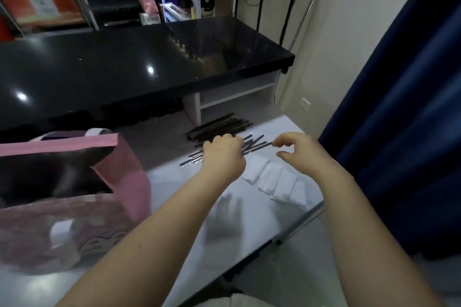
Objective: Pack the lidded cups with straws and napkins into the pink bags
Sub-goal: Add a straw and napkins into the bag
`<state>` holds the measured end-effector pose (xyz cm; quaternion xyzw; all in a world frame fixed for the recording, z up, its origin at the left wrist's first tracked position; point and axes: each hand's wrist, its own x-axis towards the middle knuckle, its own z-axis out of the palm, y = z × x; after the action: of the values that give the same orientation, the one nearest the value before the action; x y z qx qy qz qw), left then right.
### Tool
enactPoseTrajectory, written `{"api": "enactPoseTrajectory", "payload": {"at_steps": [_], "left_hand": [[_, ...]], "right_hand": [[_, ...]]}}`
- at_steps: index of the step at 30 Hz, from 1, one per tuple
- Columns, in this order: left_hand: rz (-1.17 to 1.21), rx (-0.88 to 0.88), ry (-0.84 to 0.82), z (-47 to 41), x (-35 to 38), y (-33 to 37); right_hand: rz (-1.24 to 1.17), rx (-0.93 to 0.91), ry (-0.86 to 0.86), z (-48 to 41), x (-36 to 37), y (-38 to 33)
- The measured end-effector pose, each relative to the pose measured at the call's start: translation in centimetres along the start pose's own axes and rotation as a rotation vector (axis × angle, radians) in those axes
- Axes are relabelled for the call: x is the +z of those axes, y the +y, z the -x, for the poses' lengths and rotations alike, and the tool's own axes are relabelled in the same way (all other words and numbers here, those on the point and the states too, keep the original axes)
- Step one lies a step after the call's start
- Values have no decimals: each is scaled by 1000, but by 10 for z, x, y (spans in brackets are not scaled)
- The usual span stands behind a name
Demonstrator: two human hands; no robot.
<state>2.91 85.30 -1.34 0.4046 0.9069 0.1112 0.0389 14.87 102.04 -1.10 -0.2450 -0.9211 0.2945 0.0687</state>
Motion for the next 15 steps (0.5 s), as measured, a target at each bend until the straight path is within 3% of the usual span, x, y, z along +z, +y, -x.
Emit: {"api": "enactPoseTrajectory", "payload": {"at_steps": [10, 15], "left_hand": [[72, -135, -173, -34, 105, 38], [69, -186, -199, -38, 125, 39]], "right_hand": [[13, 119, -194, -17, 46, 114], [133, -15, -222, -37, 73, 127]]}}
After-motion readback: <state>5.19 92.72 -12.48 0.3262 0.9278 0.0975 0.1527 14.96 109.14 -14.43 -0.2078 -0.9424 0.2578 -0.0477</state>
